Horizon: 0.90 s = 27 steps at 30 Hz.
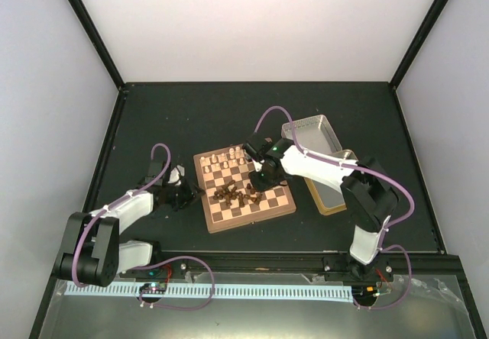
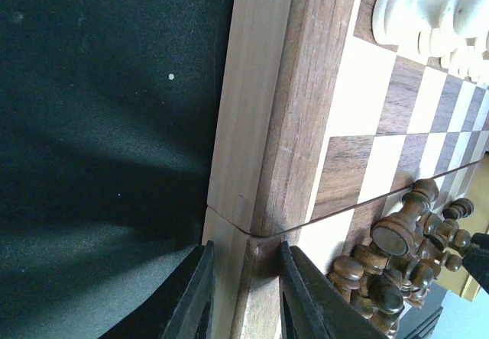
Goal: Set up the chess pieces on the board
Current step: Pick up the chess piece from the chessboard.
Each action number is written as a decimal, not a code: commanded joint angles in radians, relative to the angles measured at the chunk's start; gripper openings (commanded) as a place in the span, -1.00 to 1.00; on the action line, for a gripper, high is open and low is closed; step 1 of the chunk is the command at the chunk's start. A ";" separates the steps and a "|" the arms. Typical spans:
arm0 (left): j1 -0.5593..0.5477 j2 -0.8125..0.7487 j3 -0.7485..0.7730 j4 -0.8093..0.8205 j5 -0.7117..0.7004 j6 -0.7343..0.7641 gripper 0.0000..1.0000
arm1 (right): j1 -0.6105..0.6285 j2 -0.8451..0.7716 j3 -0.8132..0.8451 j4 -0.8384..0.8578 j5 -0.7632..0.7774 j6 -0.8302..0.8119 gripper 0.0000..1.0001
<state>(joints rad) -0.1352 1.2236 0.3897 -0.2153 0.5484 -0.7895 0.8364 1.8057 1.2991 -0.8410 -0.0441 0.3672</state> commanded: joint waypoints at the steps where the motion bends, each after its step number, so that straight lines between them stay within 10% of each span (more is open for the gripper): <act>1: -0.007 -0.011 -0.003 -0.030 -0.019 -0.001 -0.51 | 0.006 0.032 0.029 -0.026 0.000 -0.010 -0.70; 27: -0.006 -0.047 0.015 -0.071 -0.056 0.013 -0.41 | -0.001 -0.249 -0.272 -0.038 0.080 0.081 -0.81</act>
<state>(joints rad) -0.1352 1.1946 0.3897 -0.2577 0.5182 -0.7879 0.8356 1.5856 1.0492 -0.8700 0.0242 0.4274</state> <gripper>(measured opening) 0.292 0.100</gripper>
